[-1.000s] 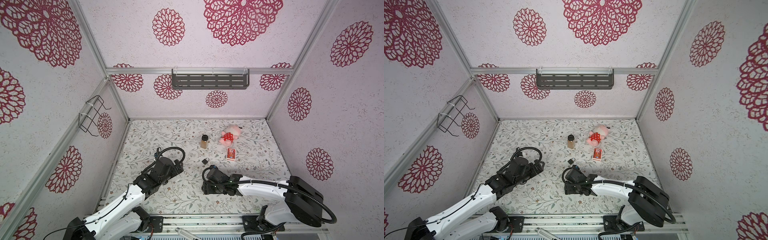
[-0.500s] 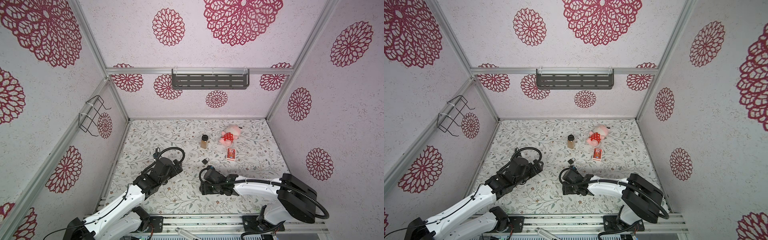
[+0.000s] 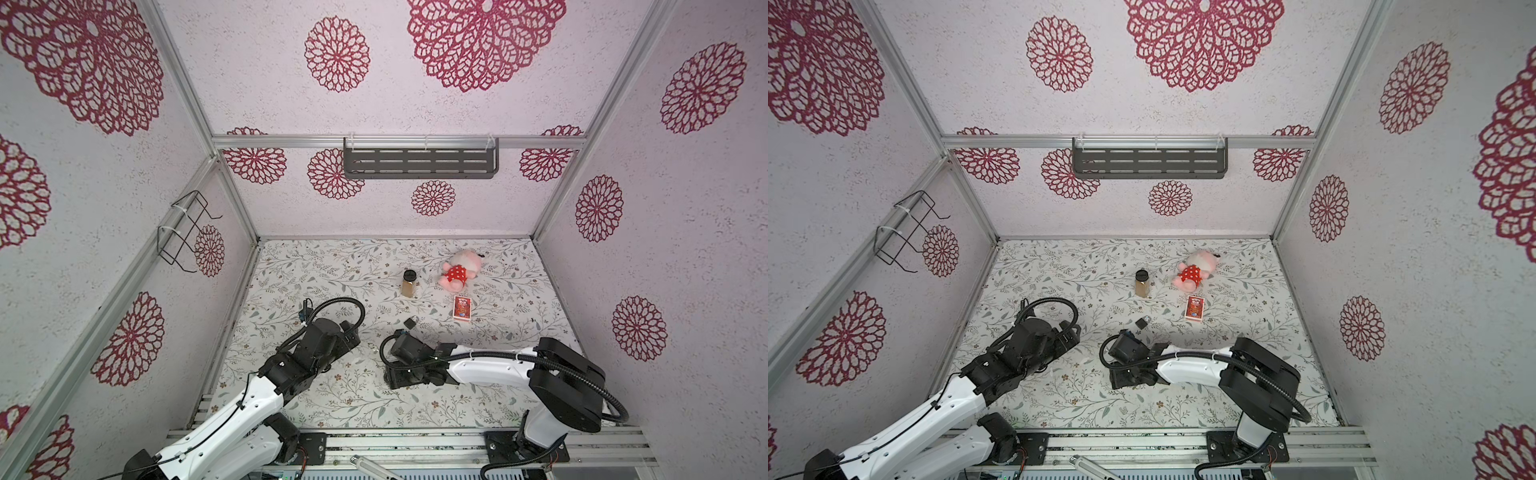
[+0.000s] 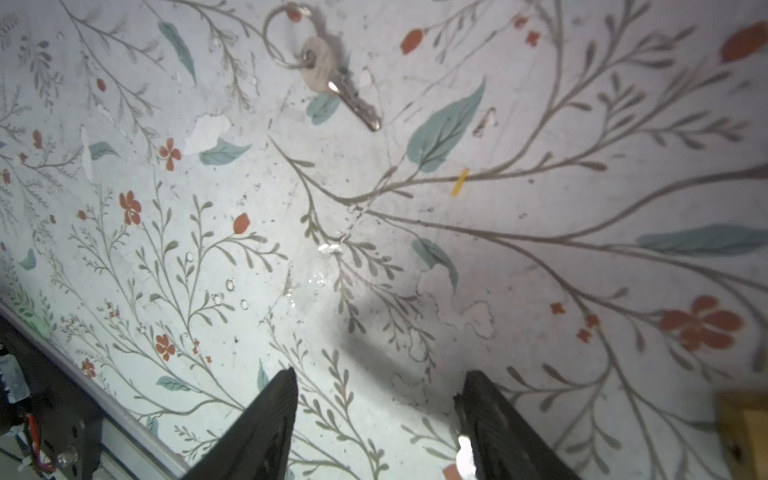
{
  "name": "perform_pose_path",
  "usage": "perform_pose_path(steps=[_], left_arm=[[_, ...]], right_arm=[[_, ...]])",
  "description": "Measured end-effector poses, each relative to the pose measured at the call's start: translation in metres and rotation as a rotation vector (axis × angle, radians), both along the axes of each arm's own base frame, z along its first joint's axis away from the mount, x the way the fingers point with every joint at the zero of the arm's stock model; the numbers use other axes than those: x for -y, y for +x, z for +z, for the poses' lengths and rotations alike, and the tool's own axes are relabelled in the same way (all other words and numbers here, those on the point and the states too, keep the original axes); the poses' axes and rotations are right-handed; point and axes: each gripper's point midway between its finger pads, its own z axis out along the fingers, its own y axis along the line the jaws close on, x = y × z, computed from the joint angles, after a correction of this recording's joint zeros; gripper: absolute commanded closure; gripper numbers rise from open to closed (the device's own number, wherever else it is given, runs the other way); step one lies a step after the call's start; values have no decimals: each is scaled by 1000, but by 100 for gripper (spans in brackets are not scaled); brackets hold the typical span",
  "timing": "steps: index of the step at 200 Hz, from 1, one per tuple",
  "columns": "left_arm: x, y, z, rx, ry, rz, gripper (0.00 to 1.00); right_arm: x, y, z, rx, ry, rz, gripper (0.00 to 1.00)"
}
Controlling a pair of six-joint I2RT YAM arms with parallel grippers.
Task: Unlock with the key
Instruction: 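Lower the open right gripper over the silver key's ring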
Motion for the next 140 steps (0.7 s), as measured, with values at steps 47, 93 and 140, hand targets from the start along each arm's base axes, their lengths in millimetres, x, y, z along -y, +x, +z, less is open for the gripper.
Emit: perform_pose_path(steps=[47,93,140], left_arm=[[0,-4,-4,-21,-19,10,3],[3,-9,-12,-37,-49,-1,3],[17,-10,-14,-33,-72,-41,3]], right_arm=[[17,-4,12,15,-42,2,39],[41,-14,16,13,-66,-4,50],[58,-22,7,-12,-125,3,57]])
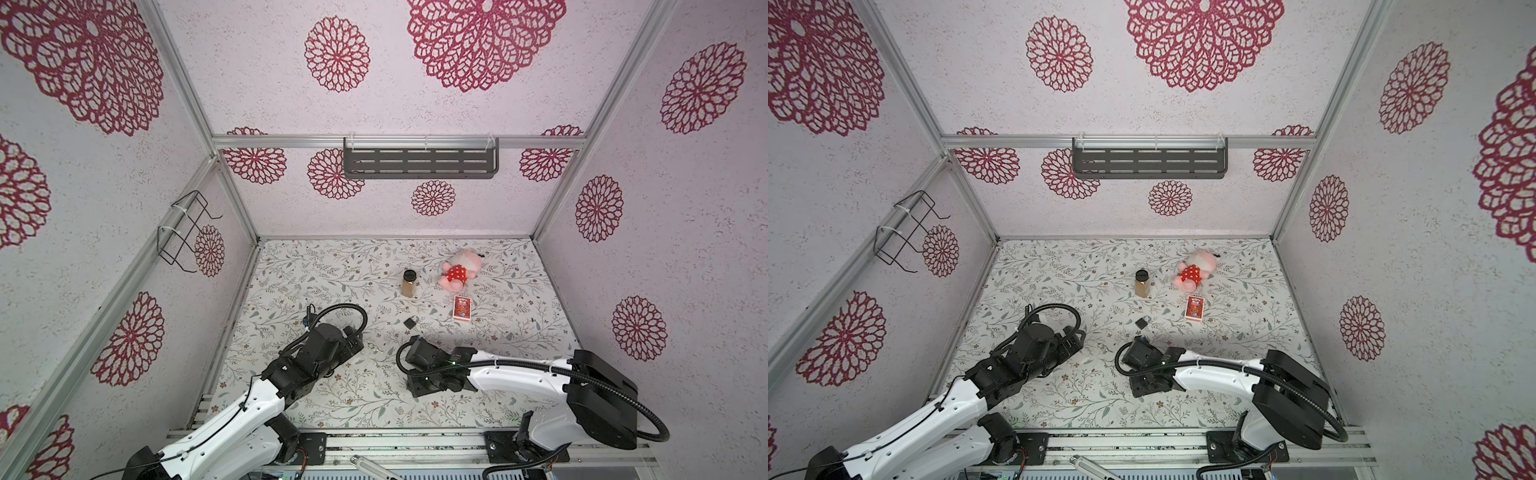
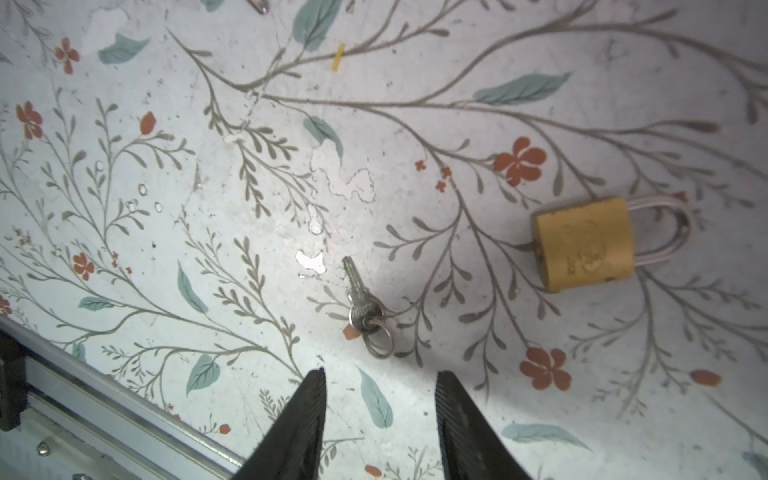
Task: Unlock with the key
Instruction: 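Lower the open right gripper over the silver key's ring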
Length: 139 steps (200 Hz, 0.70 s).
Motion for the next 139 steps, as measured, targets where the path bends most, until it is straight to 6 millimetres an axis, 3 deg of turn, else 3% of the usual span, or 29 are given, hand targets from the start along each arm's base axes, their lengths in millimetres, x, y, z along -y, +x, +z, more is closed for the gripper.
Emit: perform_pose_path(steps=[81,139], left_arm=[[12,4,-2,10,-5,-24,3],[13,6,-1,17,-9,-23,3]], right_arm=[[2,-1,-18,-17,-57,27,65],[-2,1,-18,-15,-55,29,70]])
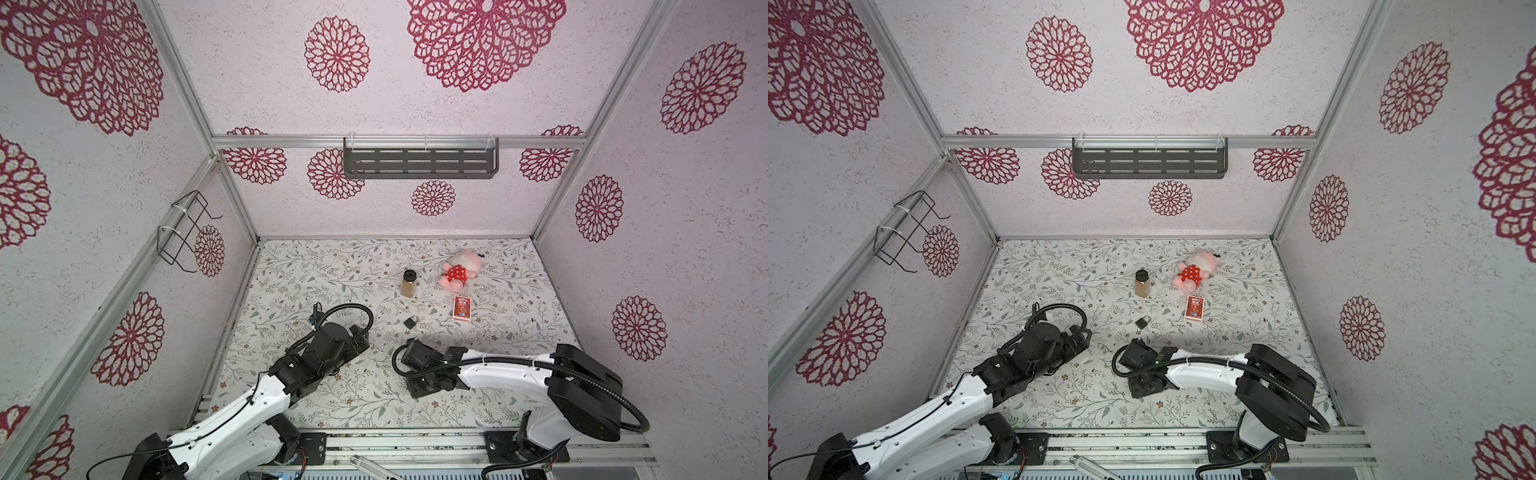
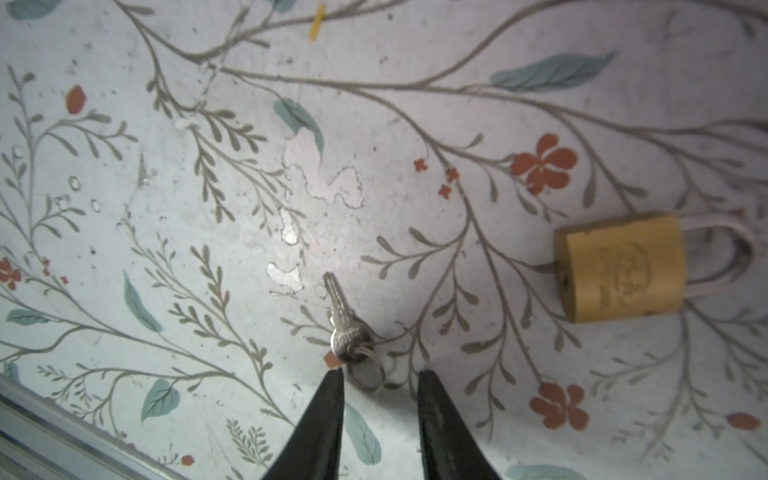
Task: Unlock with the key
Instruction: 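Lower the open right gripper over the silver key's ring, then close the right gripper on the silver key and lift it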
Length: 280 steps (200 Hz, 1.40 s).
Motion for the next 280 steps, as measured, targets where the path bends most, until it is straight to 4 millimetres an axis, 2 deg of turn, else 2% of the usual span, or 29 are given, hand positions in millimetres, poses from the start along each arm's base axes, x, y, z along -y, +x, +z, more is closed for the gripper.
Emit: perform_pose_path(steps=[124,163,280], left_arm=[[-2,3,2,15,7,16,3],[-4,4,7,35,1,26,3],[-6,4,7,34,6,37,3]], right_arm=[[-8,-1,-1,15,-41,36,77],[-11,-1,-1,22,-50,46,82],[-9,3,-1,45,-64,39,96]])
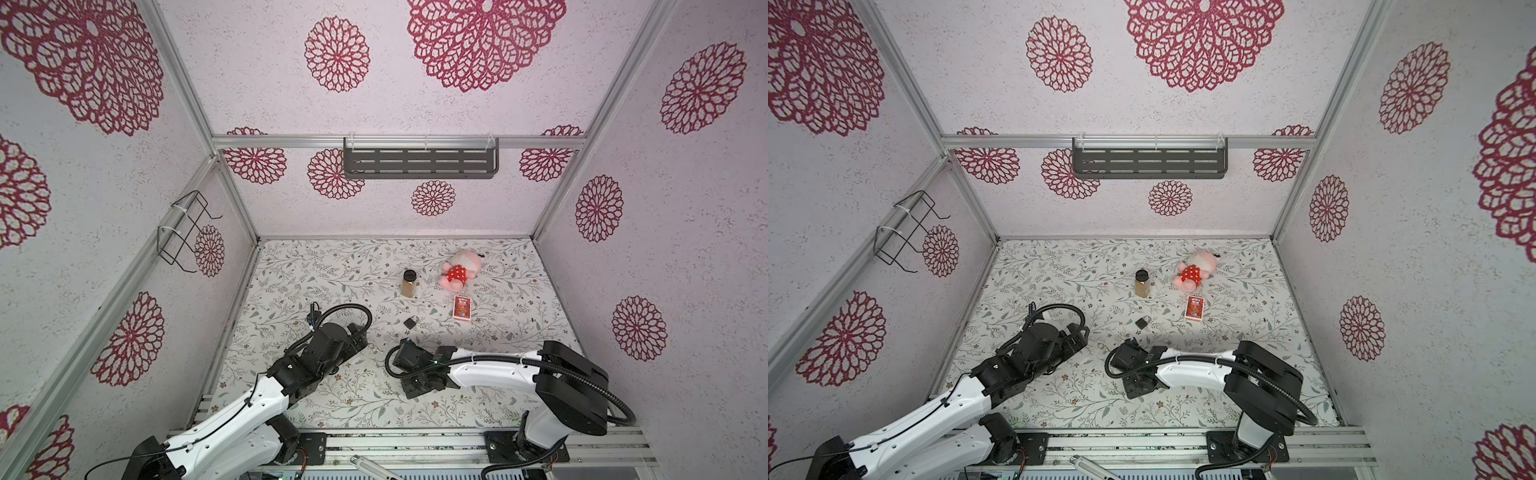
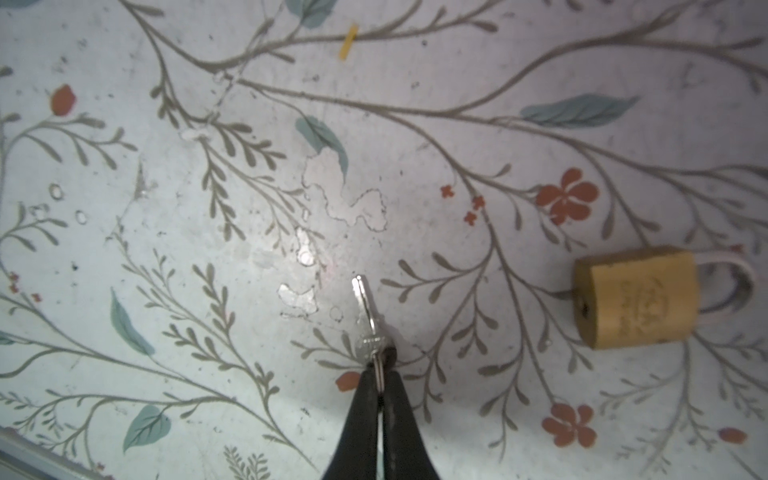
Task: Unlock with the key
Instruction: 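Close the right gripper on the silver key and lift it, then carry the key with the right gripper toward the left gripper while the left arm rises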
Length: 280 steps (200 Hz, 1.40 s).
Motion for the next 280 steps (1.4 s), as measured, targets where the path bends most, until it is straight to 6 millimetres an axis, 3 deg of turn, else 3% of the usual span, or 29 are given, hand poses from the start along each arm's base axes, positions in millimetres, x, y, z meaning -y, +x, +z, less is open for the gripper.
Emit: perform_pose_path(steps=[119,173,215,280], left_arm=[[0,0,3,0,-29,18,3],[5,1,9,-5,-91,33,3],[13,7,27,35,-191,49,3],[45,24,45,40,-354,35,1]], right_arm=[[-5,11,18,80,62,6,100],[0,20,41,150,129,5,100],[8,28,65,200,199,-10,100],[21,58,113,301,335,-75,100]])
